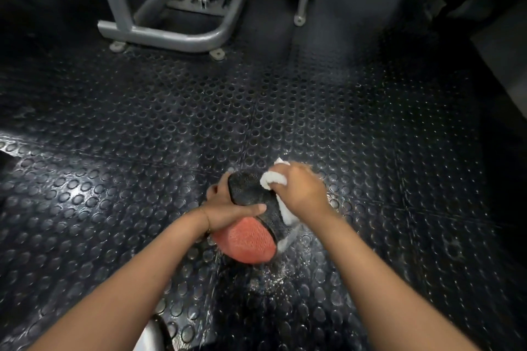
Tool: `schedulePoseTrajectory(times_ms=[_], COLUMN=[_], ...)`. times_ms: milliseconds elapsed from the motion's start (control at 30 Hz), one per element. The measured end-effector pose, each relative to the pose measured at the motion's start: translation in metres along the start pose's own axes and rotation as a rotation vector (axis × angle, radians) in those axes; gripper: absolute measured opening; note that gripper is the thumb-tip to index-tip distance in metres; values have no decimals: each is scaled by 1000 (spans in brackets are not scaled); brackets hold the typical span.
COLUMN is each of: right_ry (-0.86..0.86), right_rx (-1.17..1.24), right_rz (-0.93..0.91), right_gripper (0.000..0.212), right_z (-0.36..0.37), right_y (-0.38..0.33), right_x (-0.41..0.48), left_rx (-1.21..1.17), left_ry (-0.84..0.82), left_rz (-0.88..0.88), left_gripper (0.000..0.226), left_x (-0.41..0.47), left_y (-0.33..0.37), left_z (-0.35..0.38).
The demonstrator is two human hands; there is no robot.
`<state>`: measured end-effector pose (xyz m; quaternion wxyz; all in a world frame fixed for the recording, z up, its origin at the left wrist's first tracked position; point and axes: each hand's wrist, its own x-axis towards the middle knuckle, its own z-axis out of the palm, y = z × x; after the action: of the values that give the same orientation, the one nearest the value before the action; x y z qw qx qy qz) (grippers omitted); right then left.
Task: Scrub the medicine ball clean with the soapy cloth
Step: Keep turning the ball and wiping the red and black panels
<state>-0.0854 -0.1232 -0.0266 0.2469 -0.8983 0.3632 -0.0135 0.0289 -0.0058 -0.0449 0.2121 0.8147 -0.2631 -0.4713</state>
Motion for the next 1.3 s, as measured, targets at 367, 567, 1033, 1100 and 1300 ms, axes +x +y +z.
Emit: schedulePoseTrajectory(times_ms=[367, 567, 1033, 1100, 1300], right_ry=[149, 195, 255, 251, 213], right_rx=[103, 161, 274, 251, 257], right_rz=[194, 259, 398, 413, 236], right_gripper=[29, 33, 28, 30, 30], right_z=[12, 30, 33, 32, 45], right_y=[4, 11, 22, 21, 3], right_x=[-32, -66, -53, -54, -84], left_rx=[-4, 1, -55, -11, 332], left_ry=[32, 42, 69, 59, -27], left_rz=[-79, -82, -111, -121, 62], left_gripper=[115, 117, 112, 115, 129], left_x=[-5, -6, -13, -12, -1], left_y=[0, 1, 10, 12, 15], left_z=[3, 8, 13, 12, -1])
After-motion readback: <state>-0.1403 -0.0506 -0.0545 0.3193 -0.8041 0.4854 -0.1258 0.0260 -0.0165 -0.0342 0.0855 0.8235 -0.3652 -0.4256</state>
